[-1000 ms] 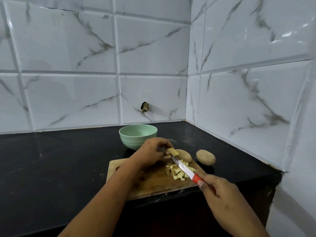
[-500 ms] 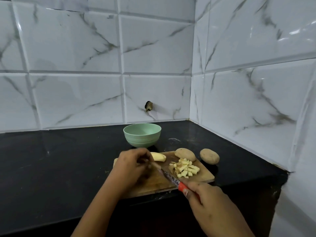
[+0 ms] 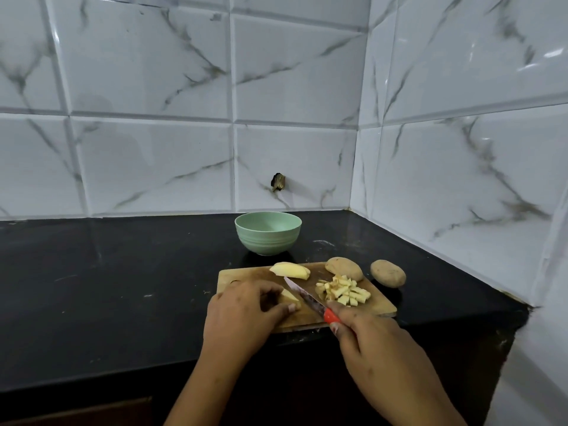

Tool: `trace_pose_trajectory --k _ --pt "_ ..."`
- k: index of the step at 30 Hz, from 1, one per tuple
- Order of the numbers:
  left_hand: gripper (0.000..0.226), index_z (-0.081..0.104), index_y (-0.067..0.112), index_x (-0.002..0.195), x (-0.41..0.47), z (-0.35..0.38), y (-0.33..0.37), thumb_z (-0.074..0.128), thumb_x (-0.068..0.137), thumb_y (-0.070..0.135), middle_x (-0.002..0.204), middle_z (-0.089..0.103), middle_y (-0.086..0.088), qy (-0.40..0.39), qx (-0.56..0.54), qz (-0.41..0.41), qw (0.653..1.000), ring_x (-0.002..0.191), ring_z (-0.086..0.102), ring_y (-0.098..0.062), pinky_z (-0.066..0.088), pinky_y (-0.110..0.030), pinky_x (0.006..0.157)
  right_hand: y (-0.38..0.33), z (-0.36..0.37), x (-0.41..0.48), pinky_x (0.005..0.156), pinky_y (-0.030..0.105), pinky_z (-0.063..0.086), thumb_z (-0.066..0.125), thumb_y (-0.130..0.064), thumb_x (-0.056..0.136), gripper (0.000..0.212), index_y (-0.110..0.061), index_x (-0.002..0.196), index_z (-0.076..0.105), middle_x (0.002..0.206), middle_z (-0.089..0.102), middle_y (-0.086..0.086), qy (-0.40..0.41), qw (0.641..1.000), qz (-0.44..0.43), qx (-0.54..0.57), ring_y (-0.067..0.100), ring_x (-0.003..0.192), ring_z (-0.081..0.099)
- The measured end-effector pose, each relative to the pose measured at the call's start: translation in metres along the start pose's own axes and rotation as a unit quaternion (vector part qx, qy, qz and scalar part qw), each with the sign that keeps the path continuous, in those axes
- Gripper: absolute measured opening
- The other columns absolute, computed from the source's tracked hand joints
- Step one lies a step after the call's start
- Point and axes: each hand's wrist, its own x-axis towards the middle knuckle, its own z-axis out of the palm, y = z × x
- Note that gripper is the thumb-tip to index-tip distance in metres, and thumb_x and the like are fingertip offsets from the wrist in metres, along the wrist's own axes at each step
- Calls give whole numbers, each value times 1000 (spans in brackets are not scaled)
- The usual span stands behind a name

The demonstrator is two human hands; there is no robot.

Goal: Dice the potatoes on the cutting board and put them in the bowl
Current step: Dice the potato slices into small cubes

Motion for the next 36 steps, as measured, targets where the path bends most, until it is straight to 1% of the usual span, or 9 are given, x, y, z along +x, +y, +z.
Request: trace_pose_trajectory --k 2,5,8,12,15,22,25,30,36 --pt "38 61 45 115 0 0 2 58 81 62 112 62 25 18 -3 -11 1000 103 54 0 46 -33 92 -4 2 2 73 17 44 31 -44 102 43 -46 145 30 120 59 -14 -1 1000 -14 -12 2 100 55" --pt "38 58 45 119 4 -1 5 59 83 58 115 60 24 10 -1 -29 1000 108 52 -3 45 -34 94 -9 6 14 62 16 40 31 -41 102 42 -42 144 33 113 61 -14 6 998 -42 -45 2 89 56" --pt "37 56 46 120 7 -3 6 59 84 55 117 59 23 0 -2 -48 999 112 50 -5 41 -35 97 -15 11 35 66 23 43 32 -37 103 39 -38 140 41 113 63 -9 -5 995 -59 -81 8 93 60" --pt "37 59 43 118 9 -2 4 60 83 56 117 60 22 -2 -6 -63 998 116 48 -6 35 -35 100 -12 11 51 65 25 42 34 -32 103 35 -37 135 48 112 64 -7 -5 993 -34 -109 12 96 61" --pt "37 61 43 116 9 -2 2 60 83 57 119 59 23 -6 -18 -63 998 118 47 -5 34 -37 104 -1 5 49 68 28 48 35 -31 103 33 -38 130 52 106 61 -5 3 995 -4 -104 13 91 58" --pt "35 61 43 118 10 0 0 58 86 55 120 60 22 -11 -14 -56 998 115 49 -6 38 -38 103 -6 -7 27 63 20 45 33 -39 102 36 -42 136 45 100 55 -14 24 998 -44 -31 4 82 53" --pt "34 61 43 118 9 0 0 57 86 55 121 60 22 -8 -8 -50 999 113 51 -4 40 -38 102 -19 -6 23 67 20 46 31 -37 103 37 -39 137 44 109 62 -12 12 997 -56 -52 5 88 56" --pt "33 62 43 116 8 2 0 58 85 54 118 61 21 -1 -10 -49 999 109 53 -4 40 -38 102 -26 3 23 68 25 49 35 -28 103 33 -32 133 46 106 63 -8 0 995 -47 -88 9 86 60" --pt "33 63 42 114 9 4 0 60 84 55 115 62 21 12 -7 -54 998 111 52 -6 38 -36 102 -33 18 27 52 22 35 41 -21 100 35 -27 134 45 104 63 -4 -8 990 -55 -129 13 76 53"
